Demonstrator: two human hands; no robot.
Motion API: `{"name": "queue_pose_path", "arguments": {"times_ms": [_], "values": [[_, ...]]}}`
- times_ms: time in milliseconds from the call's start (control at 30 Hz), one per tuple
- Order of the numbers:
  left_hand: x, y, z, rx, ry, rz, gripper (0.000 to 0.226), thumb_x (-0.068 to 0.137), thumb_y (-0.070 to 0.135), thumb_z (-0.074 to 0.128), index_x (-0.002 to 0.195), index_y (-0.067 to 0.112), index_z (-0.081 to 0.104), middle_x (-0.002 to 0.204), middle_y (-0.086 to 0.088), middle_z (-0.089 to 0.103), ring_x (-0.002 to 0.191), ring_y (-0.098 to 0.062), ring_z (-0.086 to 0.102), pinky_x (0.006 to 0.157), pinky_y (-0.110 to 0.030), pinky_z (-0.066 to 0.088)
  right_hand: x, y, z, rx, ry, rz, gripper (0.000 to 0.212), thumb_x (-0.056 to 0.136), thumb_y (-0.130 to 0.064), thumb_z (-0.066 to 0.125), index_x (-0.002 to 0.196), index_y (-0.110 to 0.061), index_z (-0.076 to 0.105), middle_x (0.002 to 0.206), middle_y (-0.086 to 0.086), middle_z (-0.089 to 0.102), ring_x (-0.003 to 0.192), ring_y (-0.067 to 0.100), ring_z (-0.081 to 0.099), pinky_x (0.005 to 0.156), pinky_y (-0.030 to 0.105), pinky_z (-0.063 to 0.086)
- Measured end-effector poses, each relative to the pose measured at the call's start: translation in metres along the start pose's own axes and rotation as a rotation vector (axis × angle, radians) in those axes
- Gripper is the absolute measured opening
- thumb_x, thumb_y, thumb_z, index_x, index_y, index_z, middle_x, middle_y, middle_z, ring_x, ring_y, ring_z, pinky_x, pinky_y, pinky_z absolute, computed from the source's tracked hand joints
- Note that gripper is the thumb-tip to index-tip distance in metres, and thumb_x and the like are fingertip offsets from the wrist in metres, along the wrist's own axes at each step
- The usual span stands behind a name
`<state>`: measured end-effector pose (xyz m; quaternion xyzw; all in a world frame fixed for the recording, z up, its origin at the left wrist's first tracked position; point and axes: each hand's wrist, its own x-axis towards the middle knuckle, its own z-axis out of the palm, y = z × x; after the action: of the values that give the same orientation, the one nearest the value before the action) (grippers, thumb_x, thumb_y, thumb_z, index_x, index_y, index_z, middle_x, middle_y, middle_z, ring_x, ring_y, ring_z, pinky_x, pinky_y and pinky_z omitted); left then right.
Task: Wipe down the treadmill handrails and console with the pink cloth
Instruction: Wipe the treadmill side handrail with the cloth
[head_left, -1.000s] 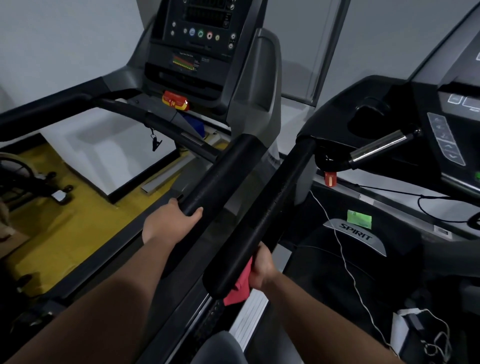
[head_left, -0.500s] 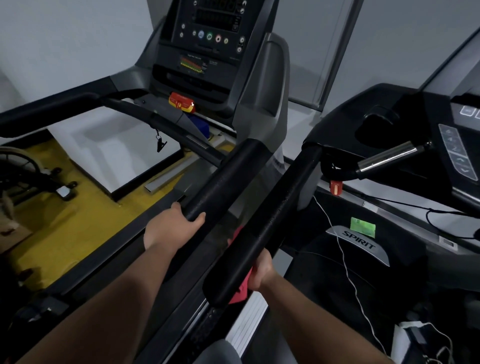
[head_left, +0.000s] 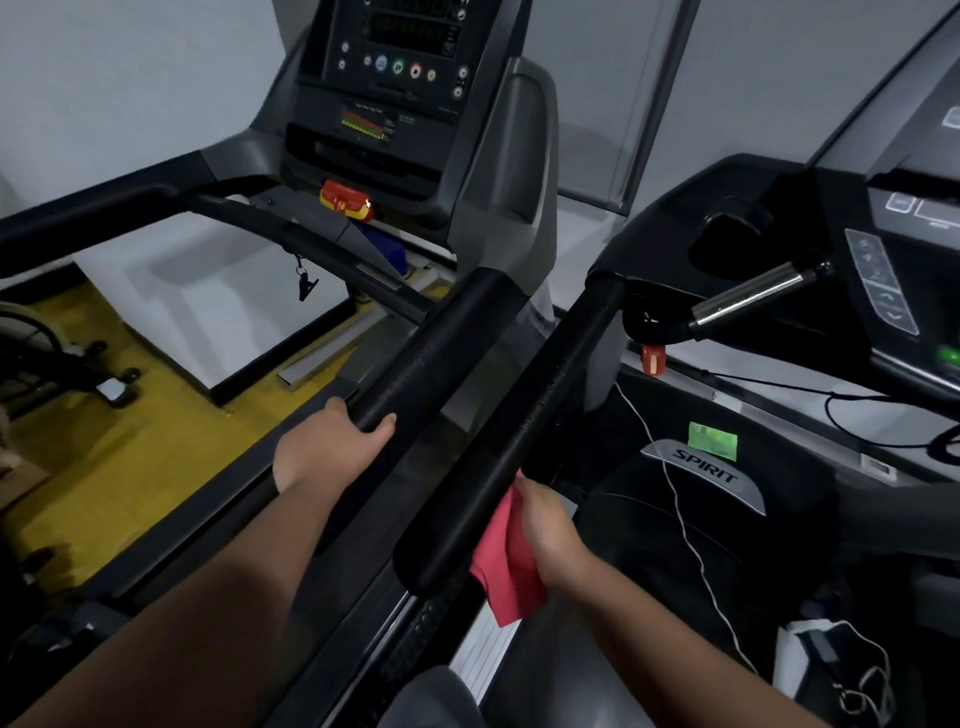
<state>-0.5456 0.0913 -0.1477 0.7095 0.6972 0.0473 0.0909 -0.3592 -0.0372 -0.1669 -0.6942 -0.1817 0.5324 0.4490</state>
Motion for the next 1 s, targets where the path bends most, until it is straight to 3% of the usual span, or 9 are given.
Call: {"name": "queue_pose_path", "arguments": {"times_ms": [133,200,367,467,533,633,733,900,1000], "values": [[0.000,0.001,0.000,0.006,0.021,0.004,0.074,0.083,0.073,0.036,0.124,0.013,0.048,0.072,0.001,0.057,0.059,-0.017,0.054,0.056,-0.030,0.053,-0.022,0.004,-0.001,-0.267,0.080,-0.305,0.019,0.096,-0.036,0.044,0.091,-0.018,0.047,0.082,-0.007,0.056,0.078,0.012,0.054,0.068,0.027,0.041],[0.000,0.002,0.000,0.007,0.022,0.000,0.073,0.083,0.073,0.036,0.122,0.013,0.049,0.072,0.000,0.055,0.060,-0.017,0.053,0.058,-0.031,0.053,-0.035,0.005,0.002,-0.352,0.041,-0.422,0.016,0.095,-0.037,0.046,0.094,-0.021,0.046,0.082,-0.007,0.056,0.075,0.009,0.056,0.067,0.024,0.042],[-0.002,0.003,0.001,-0.010,0.018,-0.003,0.072,0.084,0.072,0.037,0.121,0.012,0.049,0.070,0.000,0.056,0.059,-0.018,0.054,0.059,-0.032,0.054,-0.041,0.002,0.004,-0.912,0.091,-0.765,0.026,0.097,-0.040,0.043,0.103,-0.016,0.048,0.102,-0.001,0.047,0.082,0.018,0.054,0.062,0.029,0.040],[-0.002,0.003,0.002,-0.004,0.025,-0.016,0.072,0.084,0.072,0.037,0.122,0.012,0.049,0.072,-0.001,0.056,0.059,-0.018,0.054,0.055,-0.029,0.051,-0.038,-0.006,0.016,-1.201,0.172,-0.908,0.028,0.078,-0.032,0.074,0.088,-0.010,0.061,0.084,0.005,0.055,0.062,0.021,0.058,0.043,0.025,0.034],[-0.002,0.003,0.002,-0.006,0.026,-0.021,0.072,0.084,0.072,0.037,0.123,0.013,0.049,0.075,0.000,0.057,0.060,-0.018,0.053,0.054,-0.027,0.049,-0.040,-0.019,0.031,-1.426,0.231,-0.920,0.035,0.056,-0.025,0.086,0.081,-0.010,0.066,0.076,0.006,0.058,0.053,0.020,0.058,0.037,0.023,0.034],[-0.001,0.003,0.003,-0.013,0.023,-0.016,0.072,0.083,0.072,0.037,0.121,0.013,0.050,0.074,0.001,0.056,0.061,-0.018,0.053,0.057,-0.028,0.051,-0.034,-0.042,0.058,-1.680,0.090,-0.783,0.029,0.083,-0.008,0.060,0.112,-0.004,0.059,0.111,0.015,0.051,0.091,0.028,0.058,0.060,0.033,0.042],[0.000,0.002,0.004,-0.027,0.020,-0.004,0.074,0.082,0.073,0.038,0.123,0.013,0.049,0.073,0.002,0.056,0.063,-0.018,0.056,0.058,-0.029,0.053,-0.010,-0.054,0.086,-1.951,0.107,-0.670,0.032,0.091,-0.011,0.051,0.122,-0.004,0.054,0.119,0.018,0.046,0.101,0.030,0.052,0.066,0.034,0.042],[0.002,0.001,0.002,-0.047,0.018,0.014,0.078,0.080,0.075,0.038,0.128,0.014,0.048,0.080,0.001,0.062,0.068,-0.019,0.060,0.059,-0.030,0.054,0.031,-0.051,0.116,-2.269,0.058,-0.379,0.028,0.087,-0.010,0.058,0.115,-0.010,0.058,0.095,0.014,0.057,0.074,0.026,0.042,0.041,0.036,0.044],[0.002,0.001,0.001,-0.042,0.017,0.010,0.075,0.081,0.074,0.039,0.126,0.014,0.048,0.075,0.002,0.059,0.065,-0.018,0.058,0.057,-0.029,0.053,0.065,-0.033,0.121,-2.263,-0.183,-0.225,0.038,0.080,-0.010,0.066,0.116,-0.021,0.063,0.082,0.007,0.051,0.058,0.021,0.039,0.039,0.033,0.041]]}}
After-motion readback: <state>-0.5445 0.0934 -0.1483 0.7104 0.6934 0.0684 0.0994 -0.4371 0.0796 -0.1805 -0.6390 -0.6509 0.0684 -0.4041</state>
